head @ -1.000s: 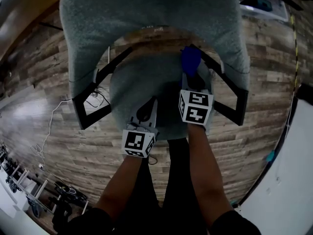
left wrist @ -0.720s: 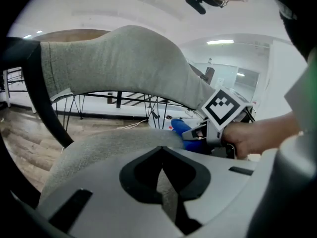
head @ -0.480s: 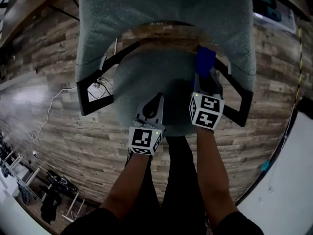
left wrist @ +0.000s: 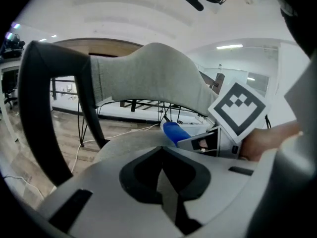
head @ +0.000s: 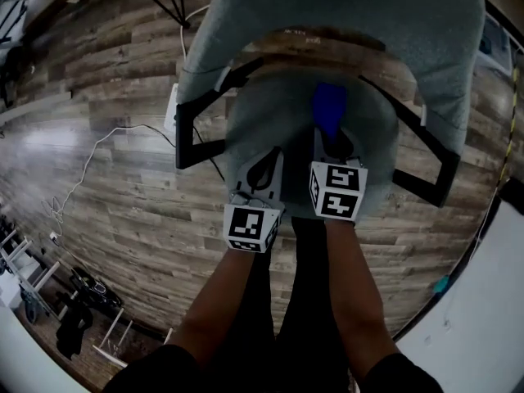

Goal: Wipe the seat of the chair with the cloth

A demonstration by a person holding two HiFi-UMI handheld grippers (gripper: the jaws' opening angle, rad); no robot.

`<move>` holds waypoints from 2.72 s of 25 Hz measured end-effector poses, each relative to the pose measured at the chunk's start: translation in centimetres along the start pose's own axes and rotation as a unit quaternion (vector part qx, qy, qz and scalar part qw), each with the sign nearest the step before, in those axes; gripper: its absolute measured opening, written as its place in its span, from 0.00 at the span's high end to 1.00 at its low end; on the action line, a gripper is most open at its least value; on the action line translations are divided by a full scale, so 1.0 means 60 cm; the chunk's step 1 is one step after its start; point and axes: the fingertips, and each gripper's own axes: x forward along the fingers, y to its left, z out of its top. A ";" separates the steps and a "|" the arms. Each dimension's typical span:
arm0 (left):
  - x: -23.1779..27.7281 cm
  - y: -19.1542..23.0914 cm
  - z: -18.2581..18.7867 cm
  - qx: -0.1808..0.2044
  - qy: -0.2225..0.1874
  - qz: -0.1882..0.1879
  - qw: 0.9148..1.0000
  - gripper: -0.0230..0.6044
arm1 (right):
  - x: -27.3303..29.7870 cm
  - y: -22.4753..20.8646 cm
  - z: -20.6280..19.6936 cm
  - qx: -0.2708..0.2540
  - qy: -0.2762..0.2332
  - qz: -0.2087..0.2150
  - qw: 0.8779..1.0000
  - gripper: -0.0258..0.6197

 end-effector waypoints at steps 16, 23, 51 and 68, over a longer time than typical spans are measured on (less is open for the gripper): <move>-0.114 0.142 -0.048 -0.007 -0.008 0.040 0.999 0.96 | 0.064 0.283 -0.031 -0.107 0.029 0.078 0.991 0.78; -0.127 0.139 -0.078 -0.026 0.008 0.033 0.999 0.96 | 0.068 0.266 -0.035 -0.086 0.028 0.057 0.994 0.78; -0.037 -0.050 -0.030 0.064 0.020 -0.071 0.995 0.96 | -0.021 -0.033 -0.080 0.046 0.030 -0.059 0.997 0.78; -0.002 -0.091 -0.002 0.058 0.022 -0.082 0.995 0.96 | -0.107 -0.202 -0.136 0.095 0.037 -0.134 0.986 0.78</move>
